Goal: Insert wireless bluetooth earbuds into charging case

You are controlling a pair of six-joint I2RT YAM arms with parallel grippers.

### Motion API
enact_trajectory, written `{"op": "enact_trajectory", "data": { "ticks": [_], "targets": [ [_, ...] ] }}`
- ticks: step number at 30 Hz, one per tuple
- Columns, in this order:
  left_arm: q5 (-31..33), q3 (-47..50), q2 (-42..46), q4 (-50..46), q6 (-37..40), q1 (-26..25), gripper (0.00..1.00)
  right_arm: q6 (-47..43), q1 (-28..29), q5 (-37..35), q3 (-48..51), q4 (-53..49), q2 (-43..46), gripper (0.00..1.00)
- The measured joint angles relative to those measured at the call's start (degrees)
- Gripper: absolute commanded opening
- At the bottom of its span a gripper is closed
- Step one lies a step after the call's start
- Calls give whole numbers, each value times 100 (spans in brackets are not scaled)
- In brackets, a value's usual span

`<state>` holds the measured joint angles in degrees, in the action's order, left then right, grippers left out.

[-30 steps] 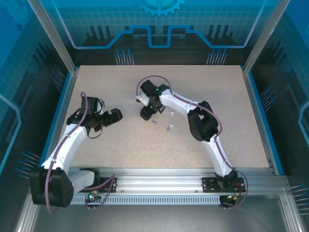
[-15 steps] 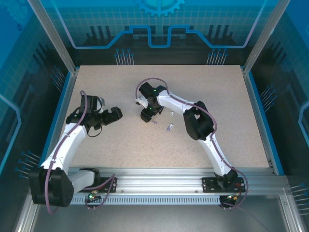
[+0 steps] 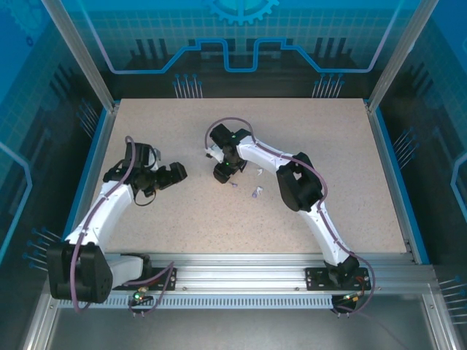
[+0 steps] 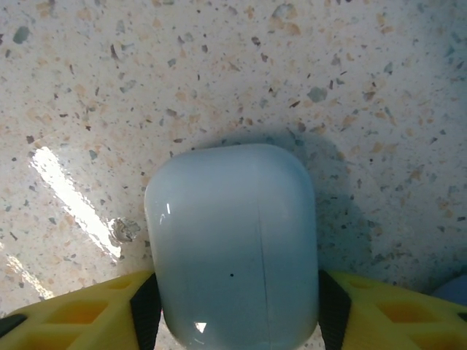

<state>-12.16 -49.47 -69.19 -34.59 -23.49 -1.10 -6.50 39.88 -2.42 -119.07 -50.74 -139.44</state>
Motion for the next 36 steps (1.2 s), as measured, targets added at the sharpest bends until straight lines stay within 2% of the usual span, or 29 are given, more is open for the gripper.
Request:
{"op": "enact_trajectory", "data": {
  "ticks": [5,9,19,25,36],
  "targets": [
    [-181,0,-160,39,-13,61,99,-24,0,-39,0,2,0,53],
    [-319,0,-160,59,-13,157,98,-46,0,-46,0,15,0,52],
    [-1027,2,-686,509,-107,380,87,-92,0,11,634,573,326,51],
    [-1576,2,-1213,1016,-422,385,81,-107,0,229,1163,898,671,51],
    [-2448,9,-2164,2433,-1469,385,73,-42,0,625,1681,1311,1215,50]
  ]
}}
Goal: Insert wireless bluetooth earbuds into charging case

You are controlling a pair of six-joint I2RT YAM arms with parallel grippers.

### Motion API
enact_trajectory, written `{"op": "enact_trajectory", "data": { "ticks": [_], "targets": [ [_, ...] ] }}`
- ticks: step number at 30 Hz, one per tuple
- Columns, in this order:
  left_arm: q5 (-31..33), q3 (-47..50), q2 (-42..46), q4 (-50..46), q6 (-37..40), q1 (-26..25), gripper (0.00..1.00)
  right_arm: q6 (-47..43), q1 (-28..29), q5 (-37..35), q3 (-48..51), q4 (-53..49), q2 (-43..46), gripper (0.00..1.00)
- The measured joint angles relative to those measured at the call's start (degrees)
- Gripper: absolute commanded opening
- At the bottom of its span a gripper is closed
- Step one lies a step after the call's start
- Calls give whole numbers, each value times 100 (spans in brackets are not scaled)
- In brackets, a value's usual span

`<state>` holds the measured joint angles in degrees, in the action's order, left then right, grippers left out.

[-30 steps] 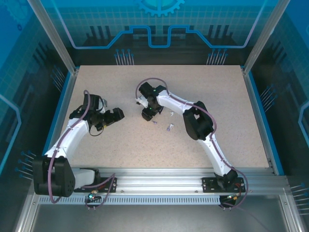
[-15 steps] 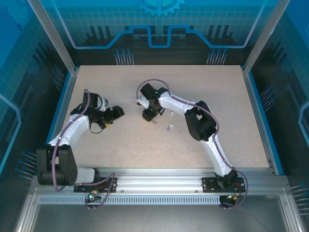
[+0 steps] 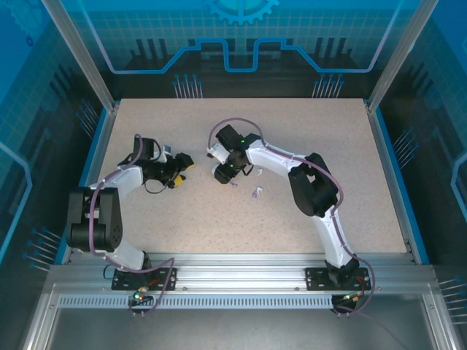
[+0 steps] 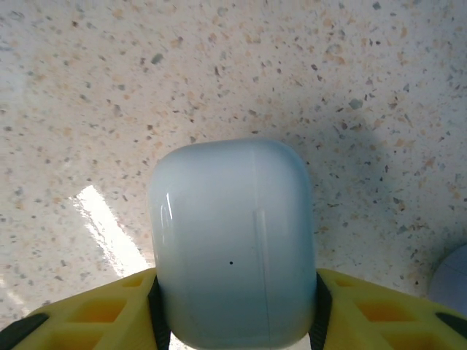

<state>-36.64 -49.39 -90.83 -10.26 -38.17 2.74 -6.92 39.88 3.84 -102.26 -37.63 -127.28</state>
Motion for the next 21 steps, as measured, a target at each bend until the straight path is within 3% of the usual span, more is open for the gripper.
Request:
{"op": "enact_trajectory", "data": {
  "ticks": [12,21],
  "targets": [
    [-728,4,-503,1086,-605,-297,71,195,0,645,214,282,455,50],
    [-1027,2,-634,1690,-960,-479,63,236,0,881,232,326,557,50]
  ]
}}
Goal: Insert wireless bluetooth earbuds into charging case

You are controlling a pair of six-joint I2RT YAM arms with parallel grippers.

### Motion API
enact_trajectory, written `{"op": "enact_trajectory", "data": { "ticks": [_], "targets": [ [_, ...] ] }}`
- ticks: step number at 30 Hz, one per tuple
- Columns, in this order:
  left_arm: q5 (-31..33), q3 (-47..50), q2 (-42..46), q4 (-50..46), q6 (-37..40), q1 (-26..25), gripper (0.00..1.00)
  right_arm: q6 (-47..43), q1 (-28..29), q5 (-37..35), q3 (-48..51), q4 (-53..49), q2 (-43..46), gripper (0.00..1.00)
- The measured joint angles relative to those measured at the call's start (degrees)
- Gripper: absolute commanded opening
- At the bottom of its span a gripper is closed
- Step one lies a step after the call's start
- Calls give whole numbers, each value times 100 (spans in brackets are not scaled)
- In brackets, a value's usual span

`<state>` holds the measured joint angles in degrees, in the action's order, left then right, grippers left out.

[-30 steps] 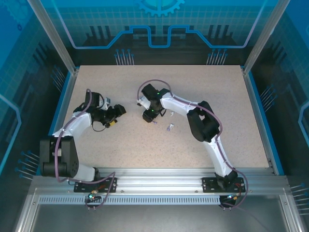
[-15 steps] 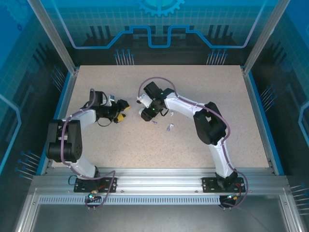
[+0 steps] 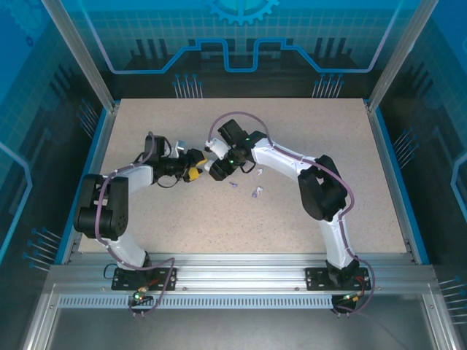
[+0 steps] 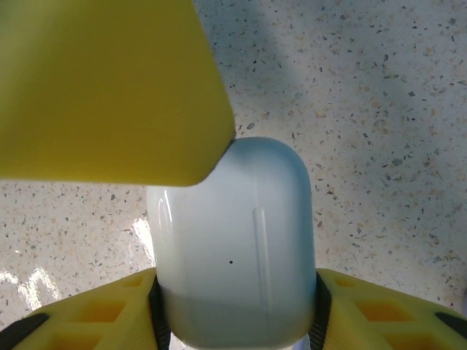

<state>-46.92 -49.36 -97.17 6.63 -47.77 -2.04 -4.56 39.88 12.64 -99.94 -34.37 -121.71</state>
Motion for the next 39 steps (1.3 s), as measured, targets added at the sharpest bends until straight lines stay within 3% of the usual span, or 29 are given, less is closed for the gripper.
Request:
{"op": "enact_trajectory", "data": {
  "ticks": [14,22,29,39],
  "targets": [
    [-205,-13,-20,166,-39,-212,43,4,66,111,0,17,24,50],
    [-195,-35,-20,118,-33,-240,16,52,63,85,0,-4,61,50],
    [-164,-177,103,-101,39,-260,16,212,57,48,293,131,308,63],
    [232,-487,1338,-328,601,-258,18,748,-450,721,1338,588,1862,67]
  ]
}}
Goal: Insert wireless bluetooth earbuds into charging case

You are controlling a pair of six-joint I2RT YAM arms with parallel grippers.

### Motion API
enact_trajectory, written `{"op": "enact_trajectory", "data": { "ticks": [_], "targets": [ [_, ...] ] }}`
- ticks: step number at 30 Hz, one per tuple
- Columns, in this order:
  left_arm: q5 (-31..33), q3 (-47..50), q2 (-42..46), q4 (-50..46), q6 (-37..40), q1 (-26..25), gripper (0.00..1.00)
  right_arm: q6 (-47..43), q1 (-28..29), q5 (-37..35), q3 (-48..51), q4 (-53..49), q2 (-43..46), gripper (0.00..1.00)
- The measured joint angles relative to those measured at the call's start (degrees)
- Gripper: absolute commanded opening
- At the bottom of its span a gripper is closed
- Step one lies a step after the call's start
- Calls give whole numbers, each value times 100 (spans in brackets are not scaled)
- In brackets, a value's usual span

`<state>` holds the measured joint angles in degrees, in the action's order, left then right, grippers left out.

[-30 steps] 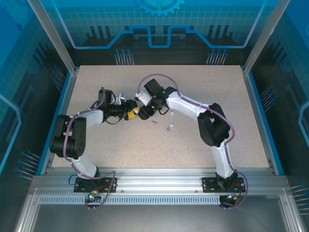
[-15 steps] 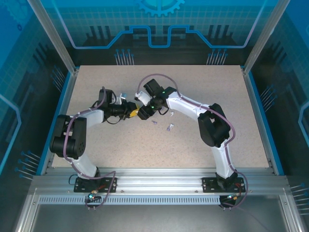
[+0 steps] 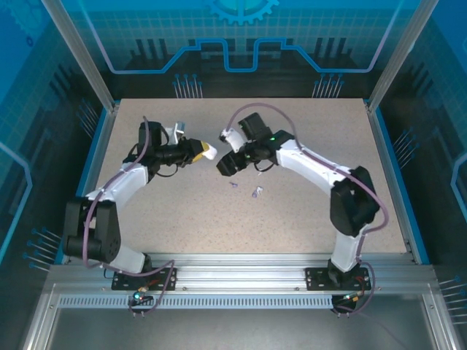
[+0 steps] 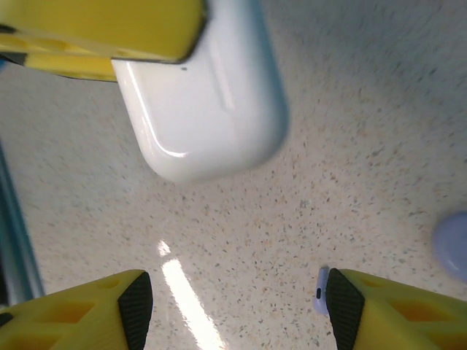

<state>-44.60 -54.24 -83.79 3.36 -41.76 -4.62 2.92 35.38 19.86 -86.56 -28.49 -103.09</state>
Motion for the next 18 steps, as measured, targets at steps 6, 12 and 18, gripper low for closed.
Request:
{"op": "enact_trajectory", "data": {
  "ticks": [6,12,18],
  "targets": [
    [269,-179,577,280,321,-9,16,490,-608,809,339,442,763,68],
    [787,179,1213,1375,496,-129,17,946,-922,1853,420,780,962,65],
    [756,205,1266,2214,608,-365,17,1276,-925,2863,413,1119,964,60]
  ]
}}
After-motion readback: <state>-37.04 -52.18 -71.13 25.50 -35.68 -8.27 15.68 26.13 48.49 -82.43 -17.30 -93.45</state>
